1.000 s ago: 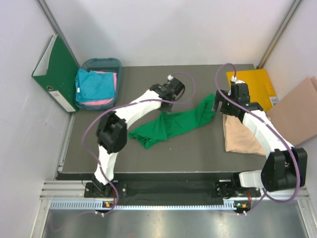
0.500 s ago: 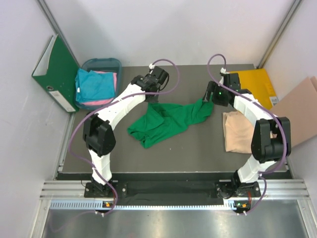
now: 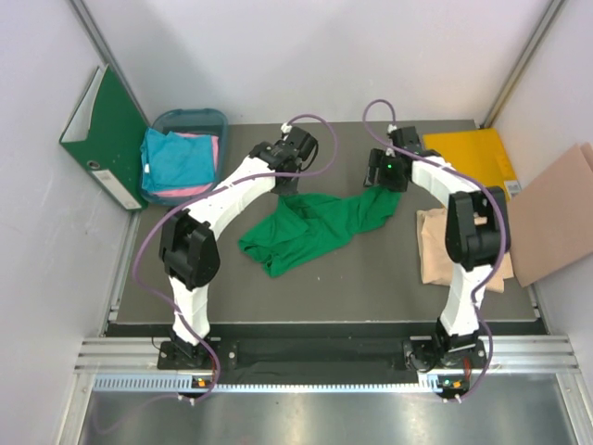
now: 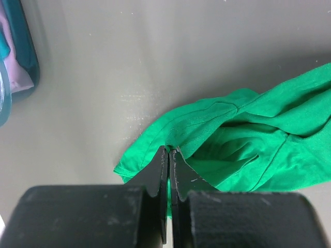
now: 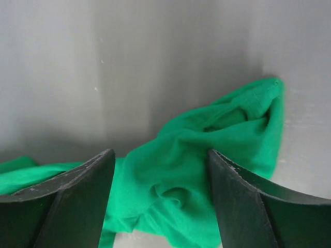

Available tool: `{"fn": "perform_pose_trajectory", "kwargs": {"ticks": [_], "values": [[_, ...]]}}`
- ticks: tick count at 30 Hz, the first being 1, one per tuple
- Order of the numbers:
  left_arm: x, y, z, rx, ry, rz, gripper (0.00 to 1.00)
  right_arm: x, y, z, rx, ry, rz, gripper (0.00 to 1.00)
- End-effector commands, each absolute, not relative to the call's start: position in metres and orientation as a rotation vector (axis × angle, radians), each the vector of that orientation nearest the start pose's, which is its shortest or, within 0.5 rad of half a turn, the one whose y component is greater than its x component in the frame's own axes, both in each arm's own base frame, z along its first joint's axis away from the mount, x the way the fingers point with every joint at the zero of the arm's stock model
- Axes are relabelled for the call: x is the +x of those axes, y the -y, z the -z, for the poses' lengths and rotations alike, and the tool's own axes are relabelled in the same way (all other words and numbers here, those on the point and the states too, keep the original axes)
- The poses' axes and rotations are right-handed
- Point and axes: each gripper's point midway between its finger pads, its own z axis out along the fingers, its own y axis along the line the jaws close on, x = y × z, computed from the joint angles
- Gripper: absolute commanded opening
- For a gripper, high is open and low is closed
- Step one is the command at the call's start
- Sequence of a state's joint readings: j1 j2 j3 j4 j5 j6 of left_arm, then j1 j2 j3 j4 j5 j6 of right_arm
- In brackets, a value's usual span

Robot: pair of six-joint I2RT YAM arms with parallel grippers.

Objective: Fold and stack the t-shirts
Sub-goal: Flatten out the tshirt

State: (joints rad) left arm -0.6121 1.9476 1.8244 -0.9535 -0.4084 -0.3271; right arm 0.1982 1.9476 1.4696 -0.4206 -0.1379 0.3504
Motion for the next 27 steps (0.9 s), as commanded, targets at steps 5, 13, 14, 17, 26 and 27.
{"fn": "perform_pose_trajectory", "kwargs": {"ticks": [5,13,14,17,26,27], "values": [[0.417,0.198,-0.169,0.176,-2.494,-0.215,0.0,0.479,-0.14,-0.112,0.021,-2.544,-0.154,0.04],[0.442,0.145,-0.182,0.017,-2.489,-0.275,0.0,0.482,-0.132,-0.225,0.024,-2.243,-0.195,0.0],[0.443,0.14,-0.182,0.005,-2.49,-0.282,0.0,0.475,-0.13,-0.224,0.023,-2.23,-0.207,0.0],[0.442,0.123,-0.181,-0.04,-2.502,-0.299,0.0,0.439,-0.117,-0.23,0.03,-2.228,-0.205,0.0],[0.433,0.112,-0.166,-0.047,-2.551,-0.331,0.0,0.253,-0.097,-0.081,0.008,-2.848,-0.258,0.09],[0.434,0.112,-0.167,-0.038,-2.549,-0.339,0.0,0.231,-0.102,-0.072,-0.029,-2.943,-0.317,0.18]]}}
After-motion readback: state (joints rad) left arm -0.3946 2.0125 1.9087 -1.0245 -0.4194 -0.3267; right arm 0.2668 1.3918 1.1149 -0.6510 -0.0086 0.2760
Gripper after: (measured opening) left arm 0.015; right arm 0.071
